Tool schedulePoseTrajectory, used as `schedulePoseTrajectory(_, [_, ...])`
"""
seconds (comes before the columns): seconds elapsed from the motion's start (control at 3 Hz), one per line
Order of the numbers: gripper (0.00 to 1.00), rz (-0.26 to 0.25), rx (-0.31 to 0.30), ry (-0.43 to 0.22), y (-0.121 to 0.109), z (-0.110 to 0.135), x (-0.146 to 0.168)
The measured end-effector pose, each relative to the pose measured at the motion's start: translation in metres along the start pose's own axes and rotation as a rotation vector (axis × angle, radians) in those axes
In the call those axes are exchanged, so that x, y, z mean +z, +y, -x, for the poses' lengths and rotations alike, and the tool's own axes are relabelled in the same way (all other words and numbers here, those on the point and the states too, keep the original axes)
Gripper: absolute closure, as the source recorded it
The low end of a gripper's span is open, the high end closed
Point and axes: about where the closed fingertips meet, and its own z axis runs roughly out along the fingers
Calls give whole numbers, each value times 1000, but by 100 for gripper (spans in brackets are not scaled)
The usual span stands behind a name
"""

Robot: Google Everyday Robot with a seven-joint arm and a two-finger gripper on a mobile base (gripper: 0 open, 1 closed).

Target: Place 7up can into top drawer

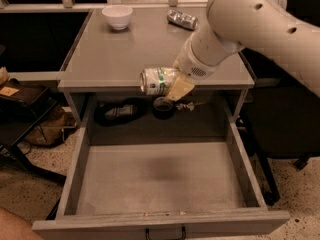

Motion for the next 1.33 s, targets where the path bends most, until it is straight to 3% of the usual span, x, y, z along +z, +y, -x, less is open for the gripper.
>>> schedulePoseTrajectory(0.67, [100, 49, 108, 55, 67, -34, 21])
schedulePoseTrajectory(1.0, [100, 50, 109, 54, 67, -34, 21])
schedulePoseTrajectory(1.33, [100, 93, 168, 97, 84, -61, 42])
